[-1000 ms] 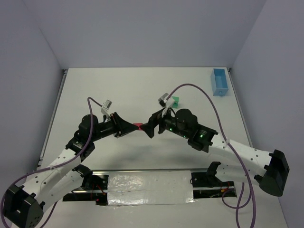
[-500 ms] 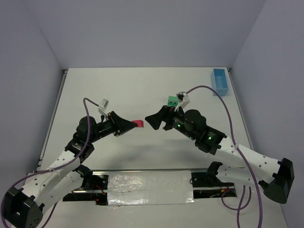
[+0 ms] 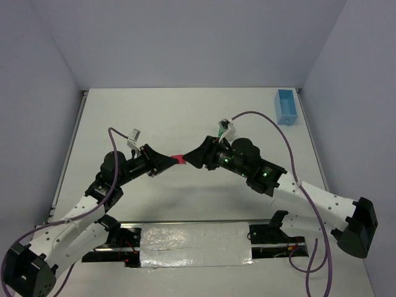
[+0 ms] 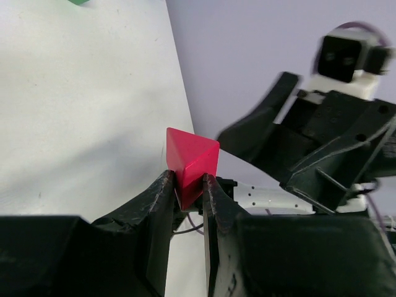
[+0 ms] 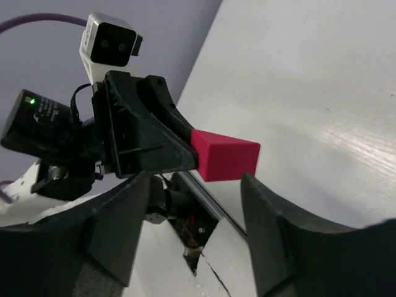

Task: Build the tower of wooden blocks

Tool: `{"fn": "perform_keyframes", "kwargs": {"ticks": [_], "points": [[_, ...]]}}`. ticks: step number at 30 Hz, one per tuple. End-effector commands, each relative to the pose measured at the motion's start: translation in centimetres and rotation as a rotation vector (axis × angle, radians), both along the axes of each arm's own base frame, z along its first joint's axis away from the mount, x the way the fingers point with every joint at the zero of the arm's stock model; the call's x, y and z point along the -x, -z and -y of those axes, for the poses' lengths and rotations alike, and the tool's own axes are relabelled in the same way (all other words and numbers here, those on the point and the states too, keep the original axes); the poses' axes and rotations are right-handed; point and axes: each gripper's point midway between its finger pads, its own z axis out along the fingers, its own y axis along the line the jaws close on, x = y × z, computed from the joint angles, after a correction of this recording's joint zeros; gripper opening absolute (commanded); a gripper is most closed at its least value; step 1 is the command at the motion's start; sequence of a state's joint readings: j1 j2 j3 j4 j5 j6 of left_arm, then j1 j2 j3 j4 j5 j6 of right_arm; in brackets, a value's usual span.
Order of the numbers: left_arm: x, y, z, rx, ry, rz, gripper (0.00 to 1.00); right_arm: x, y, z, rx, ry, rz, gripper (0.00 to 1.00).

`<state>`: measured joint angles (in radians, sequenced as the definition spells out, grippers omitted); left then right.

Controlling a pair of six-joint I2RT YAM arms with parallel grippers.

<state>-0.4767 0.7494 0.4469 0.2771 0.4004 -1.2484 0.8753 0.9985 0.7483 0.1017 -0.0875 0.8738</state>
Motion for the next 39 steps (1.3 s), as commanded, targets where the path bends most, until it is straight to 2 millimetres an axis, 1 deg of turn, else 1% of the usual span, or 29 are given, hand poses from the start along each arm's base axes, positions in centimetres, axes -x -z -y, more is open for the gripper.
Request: {"fn": "perform_keyframes", "kwargs": {"ticks": [1,3,5,6,7,8,9,11,12,13,14,15,16,17,18,19,20,21,22,24,25,26,27,28,30,31,34,36,39], "points": [[-0.4,-2.1,0.2,0.007,0.002,0.083,0.00,-0.8,-1.6,-0.7,0.146,0.071,0.065,0.65],[-0.5,-2.1,0.3,0.008,0.002,0.084,0.00,-1.5,-1.5,-0.3,0.216,0.130,0.069,0.62],[-0.5,-2.1,0.3,0.006,0.004,0.081,0.00,-1.3,-0.9,-0.8,0.256,0.125,0.078,0.61],[-0.5,-2.1,0.3,0.007,0.005,0.085,0.00,-1.4,-1.0,-0.9,0.261,0.129,0.089,0.58],[-0.5,-2.0,0.4,0.003,0.009,0.081,0.00,-1.0,-1.1,-1.3,0.266,0.107,0.108,0.57],[-0.6,-2.1,0.4,0.003,0.007,0.081,0.00,-0.9,-0.9,-1.4,0.305,0.072,0.170,0.58],[-0.5,-2.2,0.4,0.003,0.010,0.077,0.00,-0.9,-1.2,-1.5,0.320,0.050,0.220,0.60],[-0.4,-2.3,0.5,0.000,0.020,0.073,0.00,-0.7,-1.7,-1.3,0.371,-0.002,0.349,0.61],[-0.3,-2.5,0.5,0.001,0.024,0.070,0.00,-1.1,-1.9,-0.6,0.420,-0.010,0.485,0.62],[-0.1,-2.4,0.4,-0.006,0.026,0.051,0.00,-1.6,-1.1,-0.1,0.442,-0.011,0.549,0.65],[0.0,-2.3,0.4,-0.011,0.029,0.040,0.00,-1.6,0.0,0.6,0.485,-0.043,0.591,0.65],[0.1,-2.2,0.4,-0.015,0.029,0.035,0.00,-1.9,-1.7,1.0,0.473,-0.037,0.726,0.67],[0.1,-2.0,0.4,-0.024,0.029,0.017,0.00,-2.0,-1.7,1.4,0.479,-0.045,0.775,0.68],[0.2,-2.2,0.4,-0.021,0.035,0.015,0.00,-2.3,-1.1,1.8,0.486,-0.059,0.792,0.73],[0.4,-2.2,0.5,-0.013,0.046,0.003,0.00,-2.3,-1.2,2.1,0.480,-0.087,0.806,0.73],[0.6,-2.1,0.8,-0.008,0.071,-0.008,0.00,-2.2,-1.1,2.1,0.484,-0.139,0.841,0.72],[0.8,-2.5,1.1,0.014,0.090,-0.005,0.00,-1.1,-0.7,1.5,0.448,-0.253,0.870,0.70],[1.0,-2.7,1.3,0.026,0.110,-0.009,0.00,-1.7,-0.4,2.1,0.462,-0.269,0.884,0.69],[1.4,-2.5,1.8,0.035,0.155,-0.023,0.00,-1.6,-0.1,2.1,0.489,-0.317,0.951,0.67],[1.8,-3.4,2.2,0.071,0.194,-0.015,0.00,-0.8,0.5,1.8,0.486,-0.423,0.998,0.61],[2.0,-3.5,2.3,0.076,0.211,-0.015,0.00,-0.9,-0.1,1.6,0.489,-0.439,1.036,0.59],[2.0,-3.7,2.3,0.074,0.216,-0.010,0.00,-0.2,0.1,1.2,0.457,-0.497,1.050,0.56],[2.0,-3.7,2.4,0.069,0.217,-0.011,0.00,-0.1,-0.1,0.9,0.439,-0.518,1.066,0.56],[2.0,-3.9,2.4,0.066,0.221,-0.007,0.00,0.1,-0.7,0.5,0.417,-0.536,1.087,0.57],[1.9,-3.8,2.4,0.058,0.215,-0.010,0.00,0.5,-0.1,-0.4,0.394,-0.620,1.075,0.58],[1.9,-3.9,2.3,0.057,0.213,-0.009,0.00,0.7,-0.4,-0.7,0.382,-0.639,1.080,0.59],[1.7,-3.6,2.3,0.038,0.203,-0.013,0.00,1.2,-0.3,-0.8,0.349,-0.666,1.094,0.61],[1.6,-3.3,2.3,0.030,0.202,-0.019,0.00,1.6,-0.9,-0.6,0.327,-0.661,1.118,0.62],[1.6,-3.3,2.5,0.041,0.215,-0.019,0.00,2.0,-1.1,-0.6,0.305,-0.662,1.138,0.62]]}}
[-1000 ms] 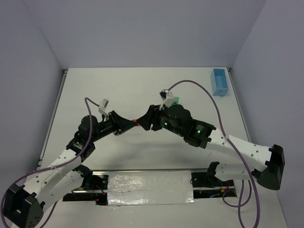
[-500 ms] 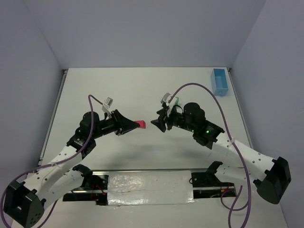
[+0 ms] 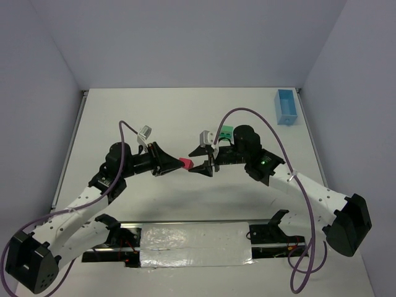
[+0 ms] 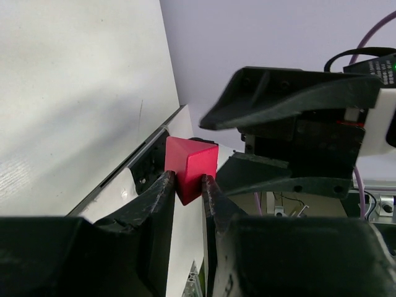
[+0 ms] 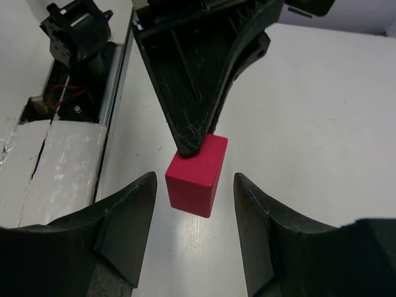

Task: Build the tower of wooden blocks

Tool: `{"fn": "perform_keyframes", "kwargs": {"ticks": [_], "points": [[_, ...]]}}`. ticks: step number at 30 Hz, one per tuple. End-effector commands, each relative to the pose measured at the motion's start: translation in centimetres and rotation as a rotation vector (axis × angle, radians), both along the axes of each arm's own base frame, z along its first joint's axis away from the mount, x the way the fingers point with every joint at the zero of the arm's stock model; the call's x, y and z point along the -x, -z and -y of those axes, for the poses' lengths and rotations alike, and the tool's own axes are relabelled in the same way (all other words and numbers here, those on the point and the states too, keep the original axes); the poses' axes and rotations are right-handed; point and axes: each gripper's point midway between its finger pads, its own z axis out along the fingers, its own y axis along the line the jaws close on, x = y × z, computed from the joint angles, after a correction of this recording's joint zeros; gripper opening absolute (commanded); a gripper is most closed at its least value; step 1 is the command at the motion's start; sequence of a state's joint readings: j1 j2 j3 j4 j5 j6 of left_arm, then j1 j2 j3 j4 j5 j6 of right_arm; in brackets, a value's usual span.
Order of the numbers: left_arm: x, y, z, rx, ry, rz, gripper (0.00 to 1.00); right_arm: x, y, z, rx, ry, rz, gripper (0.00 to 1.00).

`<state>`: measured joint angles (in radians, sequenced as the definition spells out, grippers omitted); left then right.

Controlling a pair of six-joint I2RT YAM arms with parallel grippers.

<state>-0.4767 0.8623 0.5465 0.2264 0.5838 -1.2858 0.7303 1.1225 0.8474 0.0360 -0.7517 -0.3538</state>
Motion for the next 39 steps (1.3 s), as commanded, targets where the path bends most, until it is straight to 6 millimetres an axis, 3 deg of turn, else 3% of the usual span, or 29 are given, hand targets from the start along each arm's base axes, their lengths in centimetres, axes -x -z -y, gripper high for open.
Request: {"fn": "perform_keyframes", "kwargs": {"ticks": [1,6,11,12,26,35,38,39], "points": [[0.2,-2.4,0.5,0.041,0.038,0.074,0.00,1.1,-2.8,-0.2,-0.087,-0.075,0.090,0.60],[-0.2,-2.3,0.3,0.019,0.014,0.075,0.00,0.8,-2.7,-0.4,-0.076,-0.066,0.076,0.60],[-0.6,-2.2,-0.1,0.005,-0.027,0.077,0.00,-0.6,-2.3,0.4,-0.074,0.063,0.050,0.64],[-0.6,-2.4,-0.1,0.007,-0.032,0.086,0.00,-0.3,-1.3,0.5,-0.065,0.066,0.037,0.64],[-0.8,-2.8,-0.2,0.025,-0.049,0.089,0.00,-0.2,-2.3,-0.5,-0.137,0.061,0.056,0.61],[-0.8,-2.7,-0.2,0.026,-0.043,0.090,0.00,-0.3,-1.9,-1.8,-0.132,0.057,0.043,0.45],[-0.8,-2.5,-0.1,0.026,-0.040,0.086,0.00,-0.7,-2.0,-1.9,-0.131,0.073,0.047,0.33],[-0.8,-2.4,-0.1,0.022,-0.042,0.083,0.00,-0.8,-1.9,-2.0,-0.127,0.076,0.045,0.23]]}}
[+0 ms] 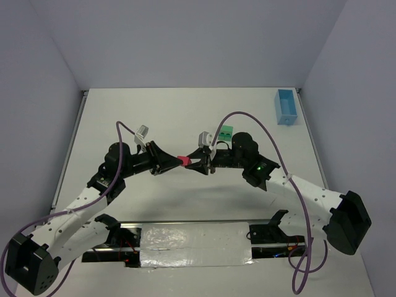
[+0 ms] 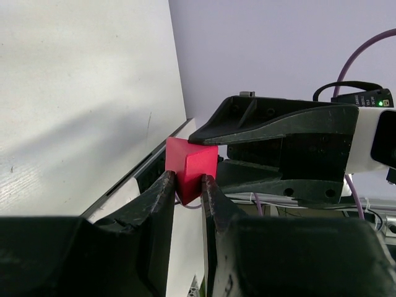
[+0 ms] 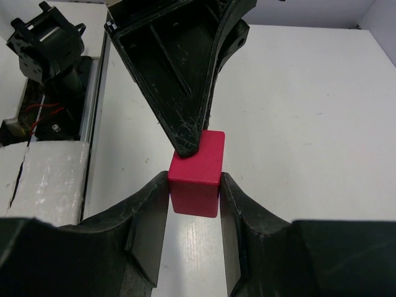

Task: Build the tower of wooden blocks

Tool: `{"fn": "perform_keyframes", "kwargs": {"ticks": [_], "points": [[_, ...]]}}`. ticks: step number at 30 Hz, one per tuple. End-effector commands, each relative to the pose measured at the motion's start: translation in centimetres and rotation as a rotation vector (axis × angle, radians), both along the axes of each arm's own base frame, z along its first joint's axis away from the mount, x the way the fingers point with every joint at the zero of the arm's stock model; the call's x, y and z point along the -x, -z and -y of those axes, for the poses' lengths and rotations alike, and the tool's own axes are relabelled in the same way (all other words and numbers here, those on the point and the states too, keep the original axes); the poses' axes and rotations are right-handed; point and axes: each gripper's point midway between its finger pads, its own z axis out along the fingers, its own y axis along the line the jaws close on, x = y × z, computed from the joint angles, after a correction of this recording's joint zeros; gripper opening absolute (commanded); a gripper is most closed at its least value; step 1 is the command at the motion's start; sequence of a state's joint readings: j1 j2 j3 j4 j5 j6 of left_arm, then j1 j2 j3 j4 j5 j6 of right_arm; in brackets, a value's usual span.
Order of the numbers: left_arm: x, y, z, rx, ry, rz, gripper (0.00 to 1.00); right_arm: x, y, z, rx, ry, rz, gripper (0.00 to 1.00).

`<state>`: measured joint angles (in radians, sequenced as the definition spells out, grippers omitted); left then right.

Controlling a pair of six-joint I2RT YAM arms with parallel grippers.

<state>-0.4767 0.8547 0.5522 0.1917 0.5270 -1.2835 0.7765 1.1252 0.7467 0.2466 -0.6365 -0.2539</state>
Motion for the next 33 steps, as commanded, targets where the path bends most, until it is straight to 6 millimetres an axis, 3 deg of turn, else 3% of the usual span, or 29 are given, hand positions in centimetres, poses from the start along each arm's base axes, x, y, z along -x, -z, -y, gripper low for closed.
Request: {"fn": "perform_keyframes", "kwargs": {"ticks": [1,2,3,5,6,7,8,9,10,11,12,13,14,15,16,17,19,21,22,23,24,26,28,30,31,33], "points": [[-0.1,-2.6,0.3,0.035,0.014,0.096,0.00,-0.4,-2.6,-1.0,-0.053,0.000,0.055,0.07],[-0.1,-2.4,0.2,0.030,0.012,0.089,0.00,-0.7,-2.6,-0.9,-0.053,0.017,0.055,0.00],[-0.1,-2.3,0.2,0.027,0.013,0.089,0.00,-0.7,-2.6,-1.0,-0.049,0.015,0.056,0.00],[-0.2,-1.6,0.0,0.002,0.001,0.084,0.15,-1.1,-2.0,-0.8,-0.018,0.030,0.066,0.00],[-0.4,-1.2,-0.1,-0.022,-0.011,0.077,0.26,-1.4,-1.9,-0.6,-0.004,0.038,0.073,0.00],[-1.1,-1.5,-0.7,-0.052,-0.063,0.090,0.55,-1.8,-2.1,-0.3,0.011,0.037,0.113,0.00],[-1.7,-0.9,-1.4,-0.118,-0.093,0.112,0.70,-2.3,-1.9,0.1,0.030,0.044,0.120,0.00],[-1.7,1.5,-2.8,-0.216,-0.136,0.022,0.89,-3.3,-1.0,1.4,0.069,0.042,0.094,0.00],[-2.9,0.9,-4.4,-0.276,-0.236,0.045,0.96,-4.1,-2.0,1.9,0.070,0.038,0.111,0.00],[-3.2,1.4,-5.7,-0.349,-0.273,0.056,0.99,-5.0,-0.9,2.6,0.109,0.042,0.078,0.00],[-3.2,1.8,-7.7,-0.412,-0.332,0.022,0.99,-6.6,-2.3,3.7,0.104,0.051,0.084,0.00],[-3.6,1.9,-9.2,-0.461,-0.390,0.028,1.00,-7.5,-2.4,4.1,0.124,0.056,0.078,0.00],[-3.6,1.9,-10.3,-0.508,-0.410,0.054,1.00,-8.7,-1.0,4.6,0.167,0.074,0.020,0.00],[-3.3,1.7,-11.5,-0.540,-0.437,0.063,1.00,-10.1,-1.1,5.7,0.175,0.097,0.009,0.00],[-3.4,0.7,-12.1,-0.558,-0.455,0.103,1.00,-11.1,-2.5,6.0,0.175,0.092,0.046,0.00],[-3.5,0.4,-13.0,-0.622,-0.470,0.150,0.99,-12.4,-1.5,6.5,0.194,0.116,0.011,0.00],[-3.4,-0.4,-14.8,-0.734,-0.493,0.191,1.00,-16.4,-1.4,9.0,0.218,0.226,-0.025,0.00],[-3.2,-0.5,-16.3,-0.829,-0.510,0.189,1.00,-19.0,-2.4,11.3,0.244,0.237,0.068,0.00],[-3.3,-0.4,-17.0,-0.882,-0.512,0.207,1.00,-20.3,-1.4,12.2,0.272,0.269,0.054,0.00],[-3.6,-0.1,-17.9,-0.930,-0.542,0.200,0.99,-21.5,-1.8,13.1,0.289,0.315,0.076,0.00],[-3.7,0.2,-18.3,-0.962,-0.544,0.209,0.99,-22.8,-0.4,15.0,0.344,0.368,0.066,0.00],[-4.3,1.6,-18.7,-1.004,-0.541,0.214,1.00,-25.1,0.5,17.3,0.428,0.452,0.138,0.00],[-4.5,3.2,-18.5,-1.019,-0.523,0.196,1.00,-25.4,1.2,18.2,0.456,0.440,0.155,0.00],[-4.7,3.1,-17.9,-1.014,-0.481,0.209,0.99,-25.6,1.1,18.9,0.452,0.423,0.162,0.00],[-4.8,3.1,-17.7,-1.011,-0.469,0.216,0.99,-25.7,0.1,18.9,0.442,0.406,0.172,0.00],[-4.9,3.3,-17.9,-1.021,-0.470,0.213,0.99,-24.7,0.2,18.5,0.407,0.311,0.142,0.00]]}}
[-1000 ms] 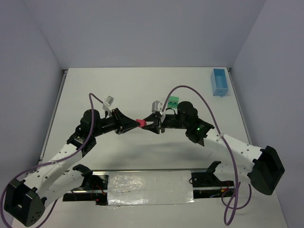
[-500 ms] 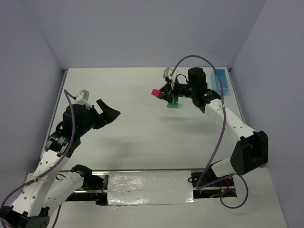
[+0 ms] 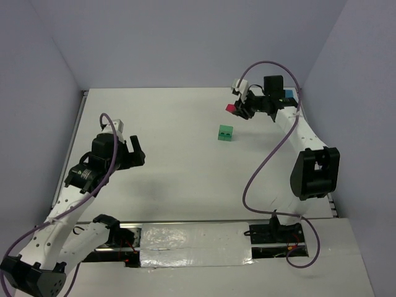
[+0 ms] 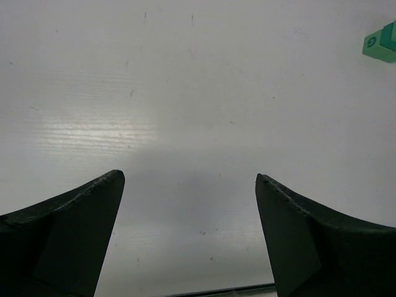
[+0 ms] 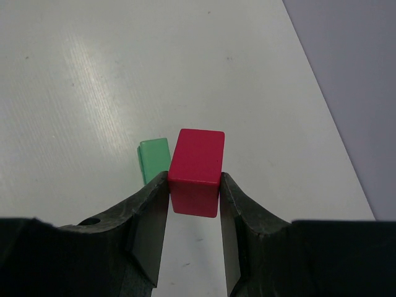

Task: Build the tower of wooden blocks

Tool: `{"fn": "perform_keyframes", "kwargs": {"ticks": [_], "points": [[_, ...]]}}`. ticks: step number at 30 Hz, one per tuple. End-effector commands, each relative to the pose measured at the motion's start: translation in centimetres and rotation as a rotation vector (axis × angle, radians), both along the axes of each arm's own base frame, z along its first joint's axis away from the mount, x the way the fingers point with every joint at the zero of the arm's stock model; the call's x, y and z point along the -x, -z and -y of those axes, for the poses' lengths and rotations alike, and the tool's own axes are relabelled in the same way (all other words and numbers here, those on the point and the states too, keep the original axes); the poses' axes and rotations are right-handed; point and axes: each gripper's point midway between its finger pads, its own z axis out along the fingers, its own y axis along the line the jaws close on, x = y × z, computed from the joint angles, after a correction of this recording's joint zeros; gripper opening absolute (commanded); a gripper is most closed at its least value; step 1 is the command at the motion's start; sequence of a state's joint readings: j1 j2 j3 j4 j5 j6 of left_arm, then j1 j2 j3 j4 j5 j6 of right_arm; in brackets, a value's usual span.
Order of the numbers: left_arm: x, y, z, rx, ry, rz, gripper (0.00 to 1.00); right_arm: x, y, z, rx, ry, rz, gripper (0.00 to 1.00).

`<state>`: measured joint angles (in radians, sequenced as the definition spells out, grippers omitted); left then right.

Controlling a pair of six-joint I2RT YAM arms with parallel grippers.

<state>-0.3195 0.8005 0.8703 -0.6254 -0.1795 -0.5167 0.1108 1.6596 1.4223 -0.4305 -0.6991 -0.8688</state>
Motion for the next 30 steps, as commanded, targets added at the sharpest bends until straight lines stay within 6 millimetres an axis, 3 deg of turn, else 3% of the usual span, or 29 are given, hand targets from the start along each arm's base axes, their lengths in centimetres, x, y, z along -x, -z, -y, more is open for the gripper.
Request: {"fn": "perform_keyframes", "kwargs": {"ticks": [1,2,3,4,5,6,8,9,10,16,20,30], "points": [[-0.7,-0.9,-0.7,-0.042,0.012,0.048,1.00,0.4,-3.2,-0.5,-0.022,-0.144,0.066,0.00],[-0.7,-0.9,-0.7,-0.040,0.017,0.051,1.00,0.3,-3.8,-0.8,-0.022,-0.166,0.078,0.00],[-0.7,-1.0,-0.7,-0.041,0.020,0.053,0.99,0.7,-2.3,-0.8,-0.006,-0.201,0.035,0.00],[-0.7,-1.1,-0.6,-0.037,0.023,0.063,1.00,0.3,-3.3,-0.9,0.004,-0.227,0.054,0.00],[-0.7,-1.1,-0.5,-0.035,0.032,0.066,1.00,-0.1,-1.7,-1.2,0.007,-0.263,0.010,0.00],[-0.6,-1.2,-0.6,-0.031,0.031,0.071,1.00,1.0,-0.6,-1.2,0.022,-0.303,-0.053,0.00],[-0.6,-1.2,-0.5,-0.030,0.035,0.075,1.00,-0.1,-0.3,-1.2,0.033,-0.329,-0.096,0.00],[-0.6,-1.2,-0.5,-0.028,0.036,0.076,1.00,0.8,0.4,-1.1,0.034,-0.340,-0.166,0.00],[-0.6,-1.2,-0.5,-0.027,0.039,0.076,0.99,0.3,-0.2,-1.1,0.040,-0.343,-0.159,0.00],[-0.8,-0.9,-0.5,-0.027,0.041,0.063,0.99,1.2,3.3,-1.9,0.083,-0.337,-0.225,0.00],[-0.9,-0.8,-0.4,-0.026,0.046,0.058,1.00,2.4,4.0,-2.4,0.085,-0.361,-0.262,0.00],[-0.8,-0.8,-0.5,-0.023,0.047,0.062,1.00,1.5,5.4,-3.0,0.095,-0.313,-0.258,0.02]]}}
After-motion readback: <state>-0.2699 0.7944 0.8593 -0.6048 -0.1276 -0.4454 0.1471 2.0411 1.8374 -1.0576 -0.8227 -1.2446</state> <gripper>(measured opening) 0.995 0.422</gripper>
